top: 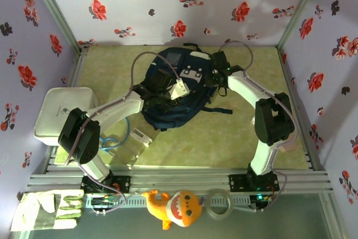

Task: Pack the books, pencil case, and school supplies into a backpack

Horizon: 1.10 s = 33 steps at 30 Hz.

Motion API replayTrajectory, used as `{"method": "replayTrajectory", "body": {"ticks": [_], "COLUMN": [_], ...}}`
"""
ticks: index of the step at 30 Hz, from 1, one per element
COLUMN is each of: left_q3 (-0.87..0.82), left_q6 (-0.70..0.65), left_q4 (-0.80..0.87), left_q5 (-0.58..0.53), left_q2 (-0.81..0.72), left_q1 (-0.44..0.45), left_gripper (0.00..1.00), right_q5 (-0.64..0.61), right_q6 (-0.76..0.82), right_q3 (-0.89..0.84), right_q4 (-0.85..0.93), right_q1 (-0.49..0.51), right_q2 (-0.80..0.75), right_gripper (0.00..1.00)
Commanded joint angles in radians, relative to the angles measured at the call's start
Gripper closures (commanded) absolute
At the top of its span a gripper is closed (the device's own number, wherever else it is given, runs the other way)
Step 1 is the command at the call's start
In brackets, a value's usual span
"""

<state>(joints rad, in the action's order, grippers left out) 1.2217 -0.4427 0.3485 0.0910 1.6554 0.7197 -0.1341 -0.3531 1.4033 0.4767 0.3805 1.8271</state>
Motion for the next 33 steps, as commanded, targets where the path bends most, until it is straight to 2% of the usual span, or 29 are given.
{"method": "replayTrajectory", "body": {"ticks": [1,6,12,17,24,33], "left_q3": [-0.007,-0.005,-0.004,-0.005,-0.007,0.002], "left_q6": [0.028,0.029,0.029,0.031,0.029,0.03], "left_q4": [0.004,0.002,0.004,0.003,0.008,0.008], "left_q5": [0.027,0.027,0.027,0.027,0.026,0.026], "left_q2": [-0.044,-0.042,-0.042,-0.042,-0.042,-0.034], "left_q1": [-0.008,-0.007,-0.008,-0.008,-0.008,-0.008], "left_gripper": [1.0,1.0,1.0,1.0,1.0,1.0], "right_q5": [-0.031,0.104,0.34,0.495,0.531,0.52], "right_q6": [-0.05,0.004,0.064,0.115,0.205,0.246], "right_q3": [-0.013,-0.029,-0.04,-0.02,-0.04,-0.059], "right_q4": [0.005,-0.041,-0.087,-0.083,-0.024,0.017], "right_q1": [-0.01,-0.013,-0.051,-0.09,-0.095,-0.094], "right_q2": [-0.026,-0.049,-0.037,0.028,0.017,-0.004], "right_gripper": [0.56,0.54,0.4,0.39,0.44,0.6]}}
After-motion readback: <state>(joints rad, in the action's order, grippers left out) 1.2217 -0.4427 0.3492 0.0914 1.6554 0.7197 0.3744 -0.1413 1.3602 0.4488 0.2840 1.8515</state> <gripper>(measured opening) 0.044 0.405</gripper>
